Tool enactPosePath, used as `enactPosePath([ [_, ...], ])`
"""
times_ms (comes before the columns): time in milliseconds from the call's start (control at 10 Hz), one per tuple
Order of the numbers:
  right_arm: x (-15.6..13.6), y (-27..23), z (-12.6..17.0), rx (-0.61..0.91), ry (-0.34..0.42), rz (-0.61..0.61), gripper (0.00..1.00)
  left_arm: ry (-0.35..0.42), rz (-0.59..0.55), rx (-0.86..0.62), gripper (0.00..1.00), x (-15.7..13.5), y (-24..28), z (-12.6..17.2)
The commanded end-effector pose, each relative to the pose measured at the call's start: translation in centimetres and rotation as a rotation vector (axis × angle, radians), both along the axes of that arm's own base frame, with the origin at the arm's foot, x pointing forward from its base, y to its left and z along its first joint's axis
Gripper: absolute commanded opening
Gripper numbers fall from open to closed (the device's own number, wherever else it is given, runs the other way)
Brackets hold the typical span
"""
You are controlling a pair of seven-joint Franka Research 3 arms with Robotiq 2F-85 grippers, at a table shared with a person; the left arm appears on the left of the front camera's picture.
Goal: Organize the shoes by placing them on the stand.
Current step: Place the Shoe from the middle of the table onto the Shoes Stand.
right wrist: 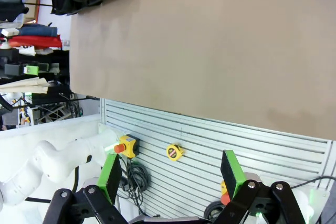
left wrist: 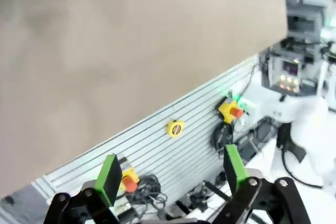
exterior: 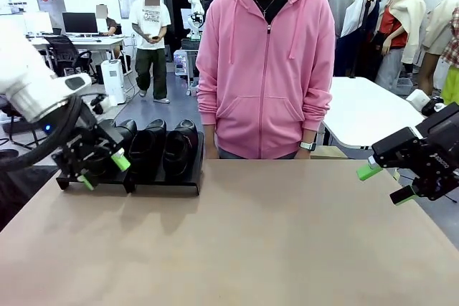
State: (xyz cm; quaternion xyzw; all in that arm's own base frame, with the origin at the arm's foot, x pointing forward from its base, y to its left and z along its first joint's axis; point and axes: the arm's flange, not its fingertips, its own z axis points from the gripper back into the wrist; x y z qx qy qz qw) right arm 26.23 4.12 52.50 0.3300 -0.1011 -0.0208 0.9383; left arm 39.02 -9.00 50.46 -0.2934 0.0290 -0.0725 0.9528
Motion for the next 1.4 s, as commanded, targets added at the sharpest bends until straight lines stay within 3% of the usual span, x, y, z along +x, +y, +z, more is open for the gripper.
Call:
enactPosePath([
  [0,0.19,0.12,0.29,0.033,-0.011,0.011,1.00,-0.029,-0.079,-0.017,1.00,0.95,-0.72,1.53],
  [1300,0.19,0.12,0.29,0.033,-0.011,0.011,1.00,-0.029,-0.079,-0.017,1.00,0.95,-0.72,1.53],
])
